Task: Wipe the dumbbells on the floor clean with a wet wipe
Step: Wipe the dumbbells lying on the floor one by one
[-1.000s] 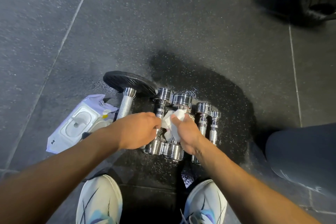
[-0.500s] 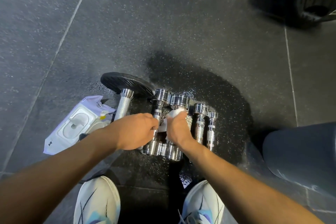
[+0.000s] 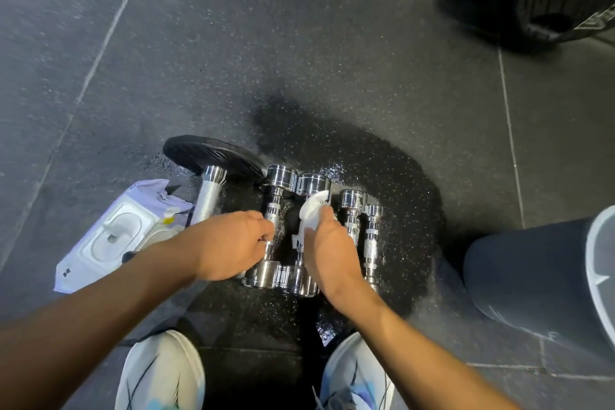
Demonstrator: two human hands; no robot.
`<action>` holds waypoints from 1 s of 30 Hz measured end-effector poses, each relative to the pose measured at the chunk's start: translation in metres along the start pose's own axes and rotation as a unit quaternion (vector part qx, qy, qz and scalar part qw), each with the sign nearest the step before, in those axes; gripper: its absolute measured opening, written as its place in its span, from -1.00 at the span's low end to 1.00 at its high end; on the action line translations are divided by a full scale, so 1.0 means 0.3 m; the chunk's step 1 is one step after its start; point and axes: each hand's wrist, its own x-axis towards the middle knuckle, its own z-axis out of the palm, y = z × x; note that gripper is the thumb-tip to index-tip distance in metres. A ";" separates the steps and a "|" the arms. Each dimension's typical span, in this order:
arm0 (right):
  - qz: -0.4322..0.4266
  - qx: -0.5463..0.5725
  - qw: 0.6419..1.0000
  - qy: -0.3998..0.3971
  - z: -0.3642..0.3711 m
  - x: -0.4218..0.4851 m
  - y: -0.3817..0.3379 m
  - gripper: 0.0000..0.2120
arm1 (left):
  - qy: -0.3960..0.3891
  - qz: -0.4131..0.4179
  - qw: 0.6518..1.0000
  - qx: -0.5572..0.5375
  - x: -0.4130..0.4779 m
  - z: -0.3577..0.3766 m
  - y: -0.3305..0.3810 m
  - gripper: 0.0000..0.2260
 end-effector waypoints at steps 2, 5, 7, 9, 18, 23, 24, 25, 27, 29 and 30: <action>-0.009 -0.003 0.999 0.047 -0.010 0.006 -0.010 -0.70 | -0.002 -0.004 1.000 -0.004 -0.004 -0.001 0.001 -0.79; -0.001 -0.041 0.994 0.103 -0.005 0.011 -0.035 -0.67 | 0.001 -0.004 1.000 -0.010 -0.007 -0.007 0.007 -0.77; -0.006 -0.012 0.993 0.116 0.012 0.002 -0.047 -0.66 | 0.005 -0.003 1.000 -0.010 -0.007 -0.010 0.009 -0.76; -0.007 0.080 0.993 0.082 0.024 -0.020 -0.053 -0.56 | 0.005 -0.004 1.000 -0.009 -0.007 -0.008 0.006 -0.78; -0.032 0.124 0.986 0.104 0.095 -0.053 -0.018 -0.77 | 0.007 -0.003 1.000 -0.017 -0.008 -0.006 0.002 -0.78; 0.151 0.283 0.946 0.046 0.073 0.038 0.010 -0.78 | 0.000 -0.007 1.000 -0.007 -0.007 -0.002 -0.002 -0.78; 0.184 0.322 0.929 0.014 0.074 0.056 0.006 -0.77 | -0.001 -0.006 1.000 -0.008 -0.006 0.000 -0.003 -0.79; 0.211 0.355 0.911 -0.010 0.079 0.075 0.001 -0.77 | -0.002 -0.006 1.000 -0.009 -0.006 0.001 -0.004 -0.79; 0.250 0.410 0.876 -0.037 0.080 0.109 -0.006 -0.75 | -0.004 -0.003 1.000 -0.007 -0.005 0.005 -0.008 -0.80; 0.278 0.469 0.836 -0.058 0.072 0.138 -0.012 -0.66 | -0.004 -0.004 1.000 -0.007 -0.004 0.006 -0.012 -0.79; 0.286 0.491 0.820 -0.061 0.073 0.151 -0.011 -0.62 | -0.004 -0.005 1.000 -0.007 -0.004 0.008 -0.012 -0.79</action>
